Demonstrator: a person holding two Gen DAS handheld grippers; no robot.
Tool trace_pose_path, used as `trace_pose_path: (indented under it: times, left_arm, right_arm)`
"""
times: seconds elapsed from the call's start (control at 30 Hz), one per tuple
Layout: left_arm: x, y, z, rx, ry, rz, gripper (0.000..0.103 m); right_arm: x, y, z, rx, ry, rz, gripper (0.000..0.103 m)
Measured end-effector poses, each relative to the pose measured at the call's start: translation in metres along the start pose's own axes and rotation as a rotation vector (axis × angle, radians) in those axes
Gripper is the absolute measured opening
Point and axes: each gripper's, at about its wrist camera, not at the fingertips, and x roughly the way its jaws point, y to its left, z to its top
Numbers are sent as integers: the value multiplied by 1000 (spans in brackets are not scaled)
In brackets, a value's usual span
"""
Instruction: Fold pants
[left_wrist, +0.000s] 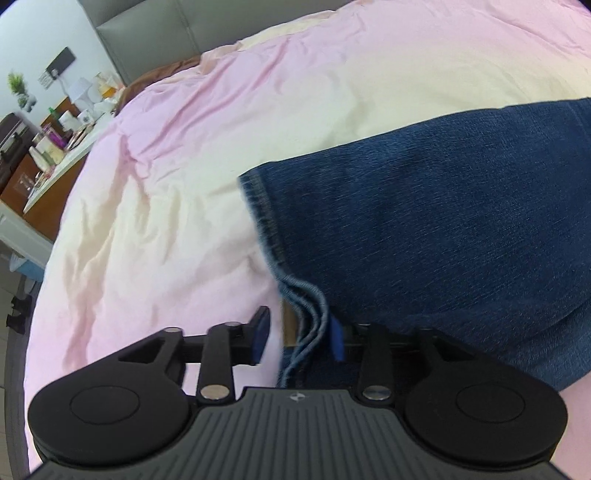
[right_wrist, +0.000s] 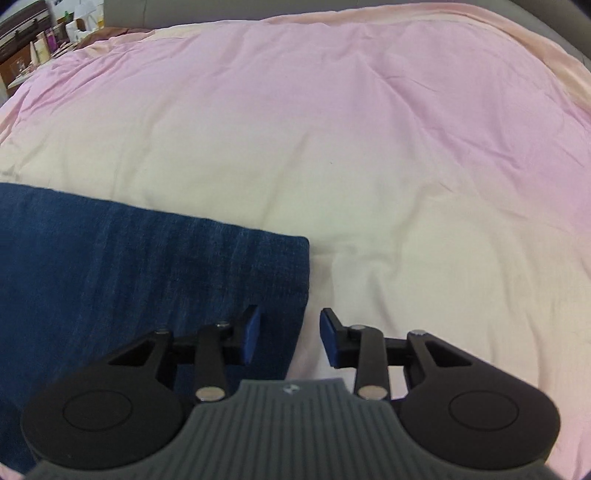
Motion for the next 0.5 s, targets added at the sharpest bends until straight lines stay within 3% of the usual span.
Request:
trace_pose_path:
  times: [0.17,0.23,0.43,0.5]
  left_arm:
    - [-25,14,-20,-11,26,27,48]
    - [-39,21,-26,-67,15,37,48]
    - [-79,13,-26,-184,-129,-60,48]
    - [-71,2,-25,-184,-105,-56,44]
  right_arm:
    - [-55,7,-49,-43,-23,65,31]
    - [-72,13,-69,-52,-29,98,31]
    - [-93,39,-96,-94,-75,116,30]
    - [-93,46,-100,-100,-89,108,28]
